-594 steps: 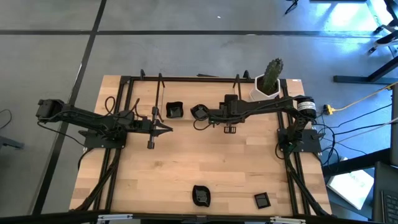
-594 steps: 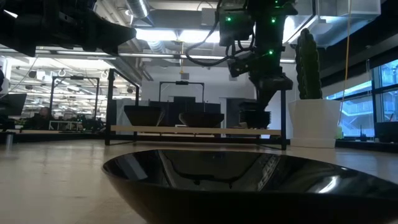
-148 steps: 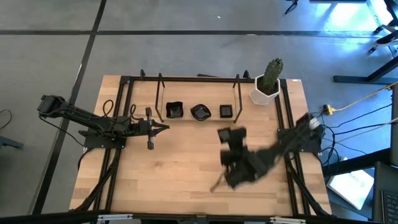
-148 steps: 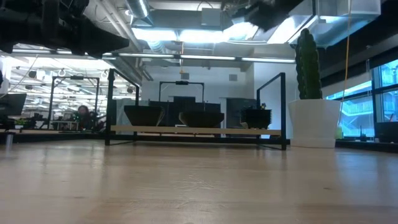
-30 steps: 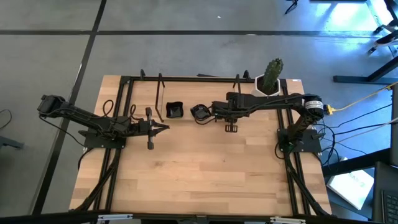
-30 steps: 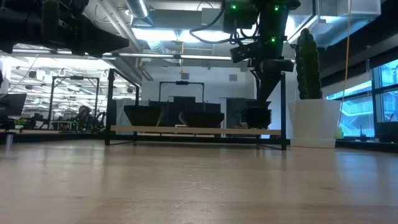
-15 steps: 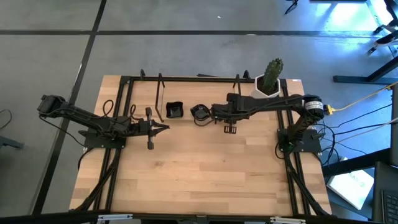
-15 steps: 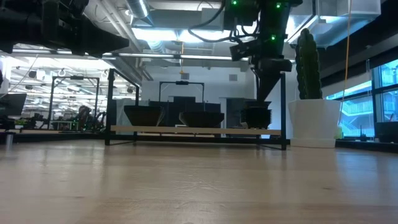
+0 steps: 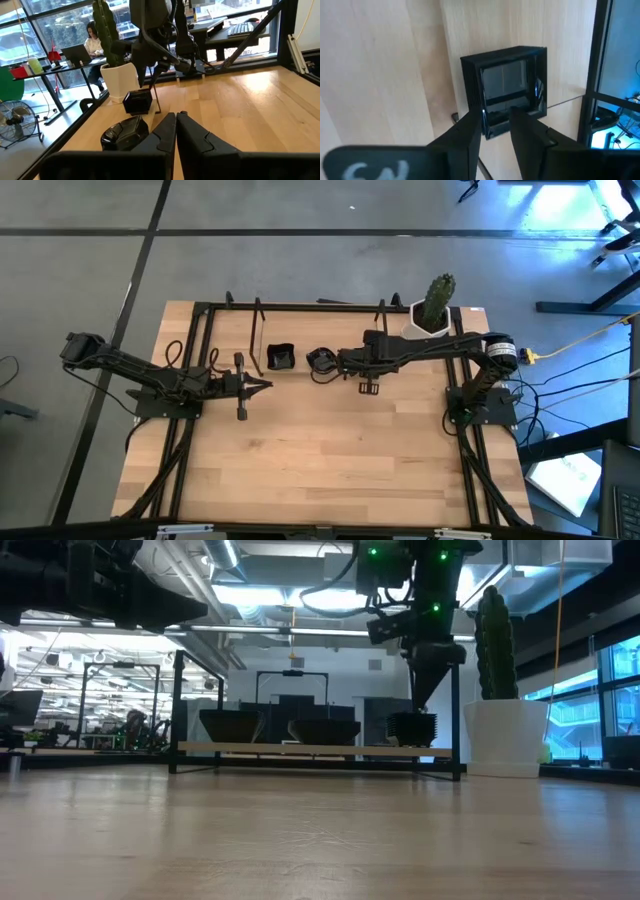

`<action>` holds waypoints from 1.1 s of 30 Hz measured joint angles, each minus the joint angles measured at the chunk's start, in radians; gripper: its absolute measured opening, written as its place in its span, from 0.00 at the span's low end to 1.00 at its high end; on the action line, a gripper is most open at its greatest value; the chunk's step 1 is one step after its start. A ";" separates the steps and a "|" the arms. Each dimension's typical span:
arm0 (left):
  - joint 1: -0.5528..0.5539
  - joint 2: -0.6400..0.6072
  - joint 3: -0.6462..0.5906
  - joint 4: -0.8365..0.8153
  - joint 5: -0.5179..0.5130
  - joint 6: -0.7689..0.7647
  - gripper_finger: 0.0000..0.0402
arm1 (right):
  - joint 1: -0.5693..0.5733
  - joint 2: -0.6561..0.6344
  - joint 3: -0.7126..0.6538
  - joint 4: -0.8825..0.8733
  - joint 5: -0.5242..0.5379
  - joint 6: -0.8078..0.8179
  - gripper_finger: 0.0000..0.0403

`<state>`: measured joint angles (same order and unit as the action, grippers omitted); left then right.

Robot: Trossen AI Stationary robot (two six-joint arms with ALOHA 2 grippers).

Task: Pick & Place Mini shaped plates
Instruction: Return to Home Position

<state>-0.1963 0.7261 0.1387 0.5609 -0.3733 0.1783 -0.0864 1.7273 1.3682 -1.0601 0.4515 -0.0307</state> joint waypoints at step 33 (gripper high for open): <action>-0.032 -0.190 0.002 0.012 0.076 0.140 0.01 | 0.240 -1.085 -0.934 1.242 -0.299 -0.121 0.01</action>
<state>-0.2281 0.5366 0.1406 0.5729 -0.2973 0.3185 0.1535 0.6427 0.4339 0.1817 0.1524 -0.1515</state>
